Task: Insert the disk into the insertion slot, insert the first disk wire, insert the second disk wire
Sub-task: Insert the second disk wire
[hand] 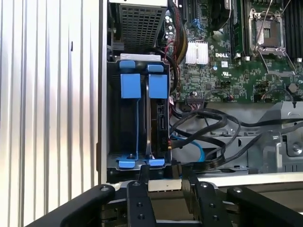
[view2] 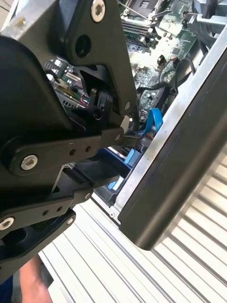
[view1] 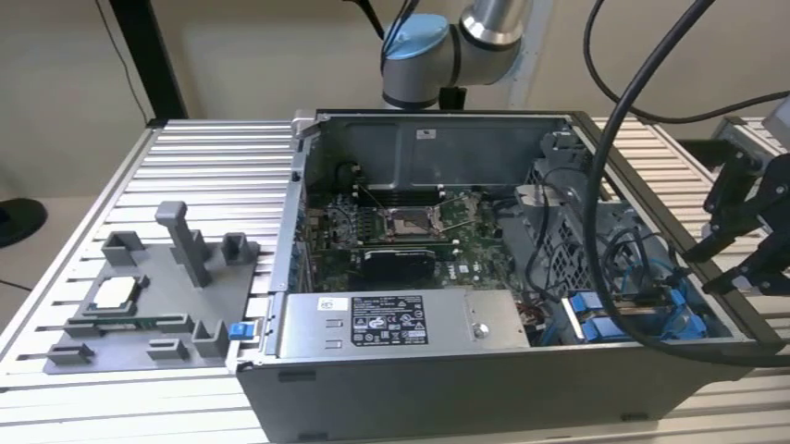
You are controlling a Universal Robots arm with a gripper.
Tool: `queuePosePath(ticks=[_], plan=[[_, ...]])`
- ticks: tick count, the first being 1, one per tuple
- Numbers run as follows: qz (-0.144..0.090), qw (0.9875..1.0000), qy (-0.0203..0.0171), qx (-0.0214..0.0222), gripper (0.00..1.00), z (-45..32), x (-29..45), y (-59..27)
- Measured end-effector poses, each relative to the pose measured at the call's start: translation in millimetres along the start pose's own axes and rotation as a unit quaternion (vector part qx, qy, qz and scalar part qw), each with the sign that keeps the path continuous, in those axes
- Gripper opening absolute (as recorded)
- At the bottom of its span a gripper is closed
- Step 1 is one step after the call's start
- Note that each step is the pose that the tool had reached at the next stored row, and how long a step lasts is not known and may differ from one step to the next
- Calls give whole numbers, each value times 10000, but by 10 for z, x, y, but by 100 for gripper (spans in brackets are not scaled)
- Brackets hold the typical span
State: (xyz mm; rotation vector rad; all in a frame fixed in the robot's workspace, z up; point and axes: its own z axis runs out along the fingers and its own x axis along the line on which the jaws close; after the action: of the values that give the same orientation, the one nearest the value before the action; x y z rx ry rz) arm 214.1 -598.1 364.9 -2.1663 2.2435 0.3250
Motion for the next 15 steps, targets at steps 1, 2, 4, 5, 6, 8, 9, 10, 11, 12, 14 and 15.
queuePosePath(ticks=[1, 2, 4, 5, 6, 8, 9, 10, 11, 12, 14, 15], plan=[[-5, 10000, -41, -5, 100, 2, 6, -1], [-17, 9999, -129, -10, 100, 1, 9, -2], [-42, 9995, -303, -20, 100, 1, 15, -3], [-54, 9992, -391, -25, 100, 0, 21, -4], [-59, 9990, -435, -32, 100, 0, 34, -5], [-58, 9990, -450, -51, 100, -2, 74, -10], [-55, 9989, -452, -65, 100, -1, 94, -14], [-52, 9989, -453, -82, 100, 3, 111, -18], [-50, 9989, -456, -90, 100, 12, 120, -20], [-49, 9989, -460, -94, 100, 22, 125, -21], [-48, 9989, -460, -102, 100, 47, 131, -26], [-47, 9989, -460, -106, 100, 61, 134, -28]])
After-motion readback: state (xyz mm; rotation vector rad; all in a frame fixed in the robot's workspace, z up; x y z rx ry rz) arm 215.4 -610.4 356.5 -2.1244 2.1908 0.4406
